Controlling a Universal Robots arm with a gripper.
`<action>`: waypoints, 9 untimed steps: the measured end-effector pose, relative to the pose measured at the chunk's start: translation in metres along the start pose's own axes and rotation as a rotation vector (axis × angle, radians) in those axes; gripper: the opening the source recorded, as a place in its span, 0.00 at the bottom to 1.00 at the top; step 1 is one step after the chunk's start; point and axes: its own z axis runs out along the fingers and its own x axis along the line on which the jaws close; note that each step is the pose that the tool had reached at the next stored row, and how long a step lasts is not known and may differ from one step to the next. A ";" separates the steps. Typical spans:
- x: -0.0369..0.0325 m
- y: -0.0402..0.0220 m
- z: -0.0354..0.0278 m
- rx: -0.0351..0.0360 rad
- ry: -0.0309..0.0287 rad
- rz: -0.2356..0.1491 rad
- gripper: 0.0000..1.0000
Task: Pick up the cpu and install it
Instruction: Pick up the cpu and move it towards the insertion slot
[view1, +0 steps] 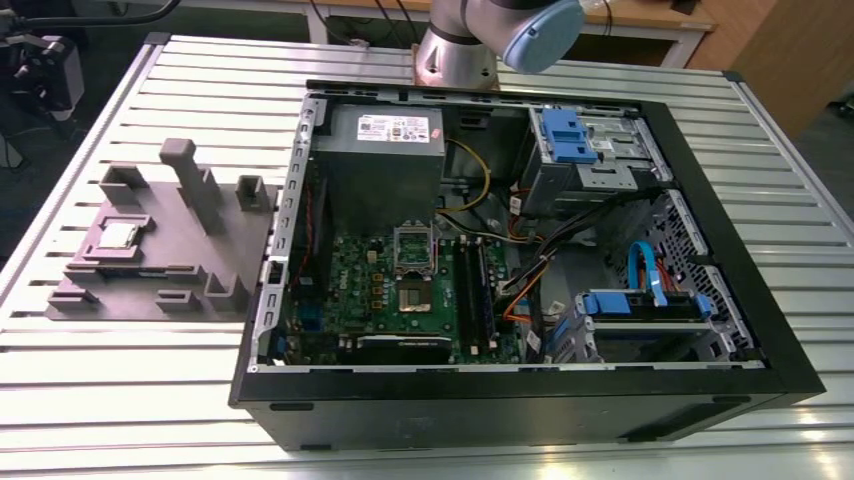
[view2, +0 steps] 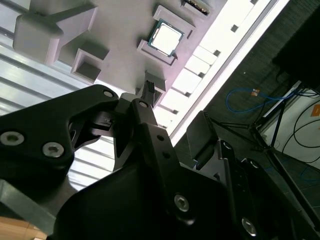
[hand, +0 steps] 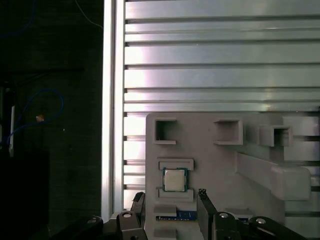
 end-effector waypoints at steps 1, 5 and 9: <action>-0.0003 0.0000 0.0004 0.0001 0.0001 0.000 0.53; -0.0027 -0.0001 0.0022 0.0000 0.0011 0.000 0.53; -0.0033 -0.0004 0.0069 0.0001 0.0013 0.000 0.53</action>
